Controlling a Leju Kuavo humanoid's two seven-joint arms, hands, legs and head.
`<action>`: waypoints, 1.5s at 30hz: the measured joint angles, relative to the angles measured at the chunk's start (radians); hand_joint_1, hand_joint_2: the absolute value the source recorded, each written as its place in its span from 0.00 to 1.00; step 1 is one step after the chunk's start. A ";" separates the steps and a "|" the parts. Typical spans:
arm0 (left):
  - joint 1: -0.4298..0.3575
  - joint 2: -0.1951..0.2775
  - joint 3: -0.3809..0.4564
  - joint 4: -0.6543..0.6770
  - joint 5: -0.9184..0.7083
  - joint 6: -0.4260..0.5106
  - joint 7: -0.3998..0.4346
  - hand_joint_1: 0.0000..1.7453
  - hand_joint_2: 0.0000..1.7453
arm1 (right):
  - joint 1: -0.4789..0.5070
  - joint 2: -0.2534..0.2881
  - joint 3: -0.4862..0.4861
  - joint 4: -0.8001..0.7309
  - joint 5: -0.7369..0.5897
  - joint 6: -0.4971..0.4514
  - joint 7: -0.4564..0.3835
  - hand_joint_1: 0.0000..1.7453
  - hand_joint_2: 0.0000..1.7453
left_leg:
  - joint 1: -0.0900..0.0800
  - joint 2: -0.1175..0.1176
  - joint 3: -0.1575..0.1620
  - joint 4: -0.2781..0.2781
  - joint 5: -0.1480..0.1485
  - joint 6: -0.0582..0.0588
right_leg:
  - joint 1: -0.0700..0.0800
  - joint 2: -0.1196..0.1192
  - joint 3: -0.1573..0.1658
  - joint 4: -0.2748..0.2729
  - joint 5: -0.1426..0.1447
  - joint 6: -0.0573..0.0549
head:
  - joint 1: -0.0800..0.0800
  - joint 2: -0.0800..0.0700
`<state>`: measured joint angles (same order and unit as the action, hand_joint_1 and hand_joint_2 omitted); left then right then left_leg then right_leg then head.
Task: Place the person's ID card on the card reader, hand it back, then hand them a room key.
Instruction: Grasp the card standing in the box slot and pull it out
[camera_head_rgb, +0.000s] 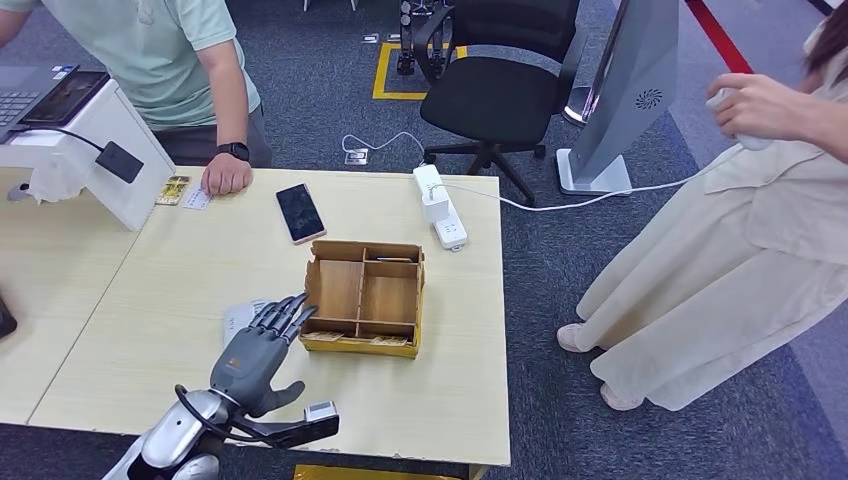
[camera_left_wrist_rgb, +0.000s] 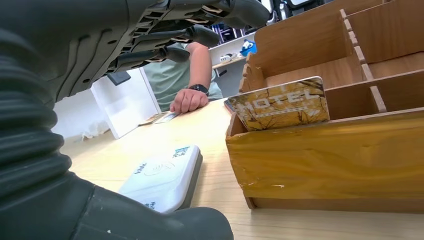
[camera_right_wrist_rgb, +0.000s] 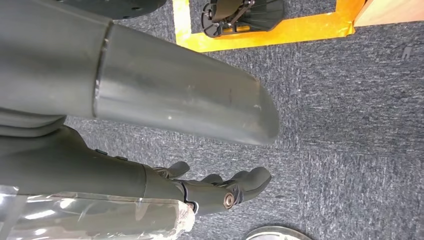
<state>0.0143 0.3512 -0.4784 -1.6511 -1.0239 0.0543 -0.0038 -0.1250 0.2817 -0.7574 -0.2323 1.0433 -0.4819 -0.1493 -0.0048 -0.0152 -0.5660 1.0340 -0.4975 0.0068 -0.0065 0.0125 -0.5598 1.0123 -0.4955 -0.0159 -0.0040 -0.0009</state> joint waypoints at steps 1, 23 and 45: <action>0.000 -0.002 -0.001 0.002 0.000 0.000 0.000 0.00 1.00 | 0.000 0.000 0.001 0.000 0.000 0.000 0.000 0.00 0.00 | 0.000 0.000 0.000 0.000 0.000 0.000 | 0.000 0.000 0.000 0.000 0.000 0.000 | 0.000 0.000; -0.037 -0.056 -0.004 0.064 -0.042 0.040 0.033 0.00 1.00 | -0.003 0.002 0.030 0.000 0.001 0.004 0.015 0.00 0.00 | 0.000 0.000 0.000 0.000 0.000 0.000 | 0.000 0.000 0.000 0.000 0.000 0.000 | 0.000 0.000; -0.036 -0.075 -0.004 0.065 -0.019 0.060 0.016 0.00 1.00 | 0.003 0.002 0.037 0.000 -0.012 0.001 0.017 0.00 0.00 | 0.000 0.000 0.000 0.000 0.000 0.000 | 0.000 0.000 0.000 0.000 0.000 0.000 | 0.000 0.000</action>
<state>-0.0219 0.2764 -0.4820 -1.5864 -1.0424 0.1141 0.0127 -0.1215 0.2838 -0.7208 -0.2323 1.0313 -0.4806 -0.1328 -0.0048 -0.0151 -0.5662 1.0341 -0.4976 0.0068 -0.0065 0.0125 -0.5599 1.0123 -0.4955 -0.0159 -0.0039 -0.0010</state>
